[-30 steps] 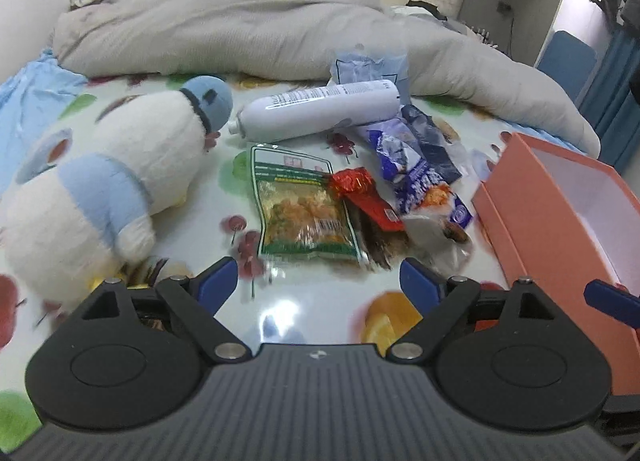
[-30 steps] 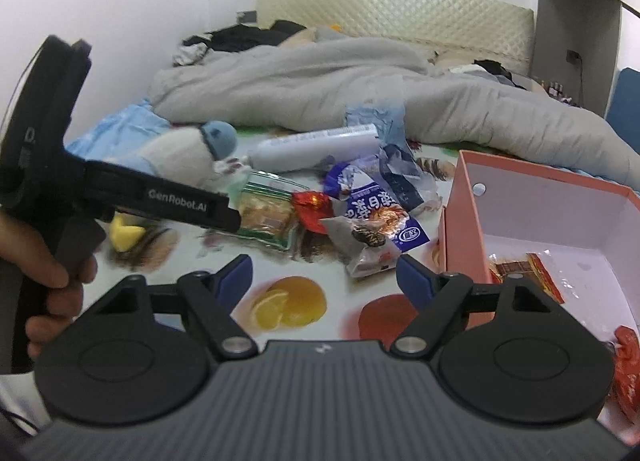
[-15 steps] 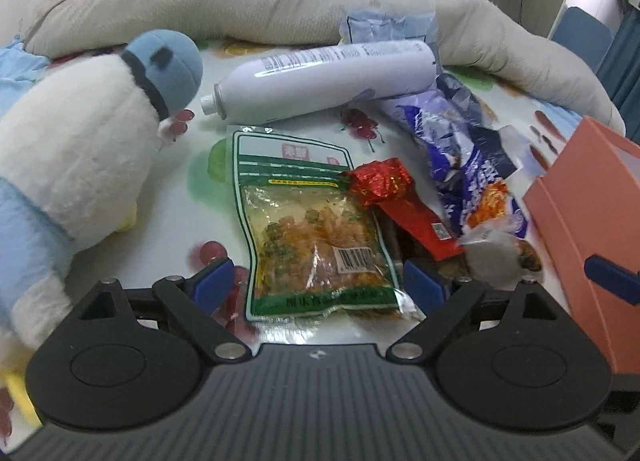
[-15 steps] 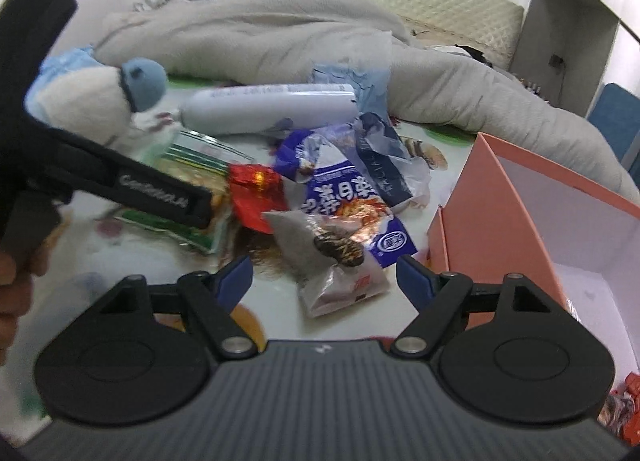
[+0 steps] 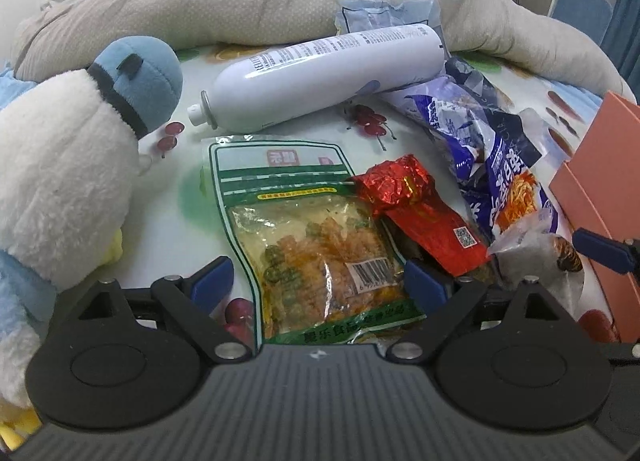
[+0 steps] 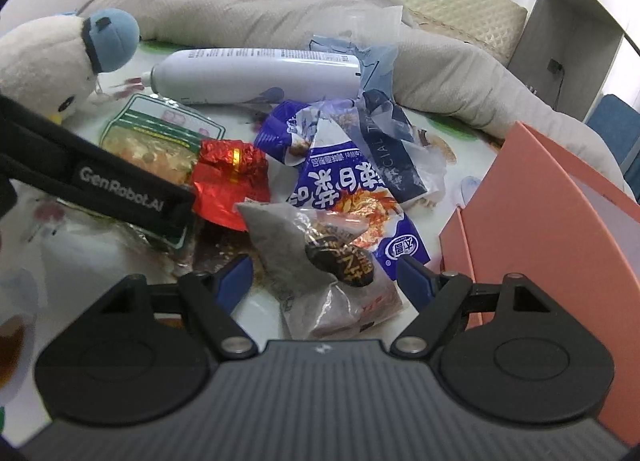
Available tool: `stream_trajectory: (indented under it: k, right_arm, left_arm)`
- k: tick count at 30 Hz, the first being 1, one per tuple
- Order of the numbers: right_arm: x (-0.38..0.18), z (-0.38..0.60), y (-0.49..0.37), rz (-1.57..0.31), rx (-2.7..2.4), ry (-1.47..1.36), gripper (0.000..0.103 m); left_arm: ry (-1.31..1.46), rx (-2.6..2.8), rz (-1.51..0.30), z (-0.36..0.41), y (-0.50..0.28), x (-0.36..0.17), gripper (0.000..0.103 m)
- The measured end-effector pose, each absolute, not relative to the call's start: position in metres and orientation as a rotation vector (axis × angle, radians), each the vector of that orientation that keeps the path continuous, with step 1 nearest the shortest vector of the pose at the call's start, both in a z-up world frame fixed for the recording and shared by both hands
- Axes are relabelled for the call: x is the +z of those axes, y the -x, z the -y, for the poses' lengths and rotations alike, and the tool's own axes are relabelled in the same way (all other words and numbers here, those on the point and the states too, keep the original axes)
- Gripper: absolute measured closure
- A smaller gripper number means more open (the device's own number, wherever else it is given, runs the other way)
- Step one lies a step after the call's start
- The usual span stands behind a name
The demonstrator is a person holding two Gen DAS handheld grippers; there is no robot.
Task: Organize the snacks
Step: 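Move both open grippers toward the green bag and blue-white bag on the pile, then close the left gripper on the green pickled-vegetable bag while the right grips the clear snack bag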
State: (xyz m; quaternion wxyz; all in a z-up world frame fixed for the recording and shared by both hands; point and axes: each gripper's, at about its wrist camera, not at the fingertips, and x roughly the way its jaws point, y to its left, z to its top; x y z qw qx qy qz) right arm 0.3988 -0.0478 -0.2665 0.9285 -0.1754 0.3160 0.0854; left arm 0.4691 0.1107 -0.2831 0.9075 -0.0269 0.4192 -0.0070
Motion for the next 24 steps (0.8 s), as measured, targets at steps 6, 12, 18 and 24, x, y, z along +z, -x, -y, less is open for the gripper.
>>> stream_trajectory:
  k: [6,12,18,24]
  right_arm:
    - [-0.263,0.050,-0.397,-0.661,0.182,0.364,0.040]
    - [-0.258,0.052,-0.380,-0.670,0.195,0.354,0.045]
    - [-0.250,0.051,-0.348,-0.657,0.233,0.365,0.046]
    - [-0.239,0.053,-0.317,-0.657,0.283,0.369,0.047]
  left_arm:
    - [0.066,-0.008,-0.857,-0.112,-0.462,-0.282,0.021]
    - [0.084,-0.009,-0.858,-0.113,-0.444,-0.277,0.029]
    - [0.156,0.008,-0.855,-0.119,-0.410,-0.271,0.031]
    - [0.191,0.018,-0.847,-0.118,-0.362,-0.262,0.031]
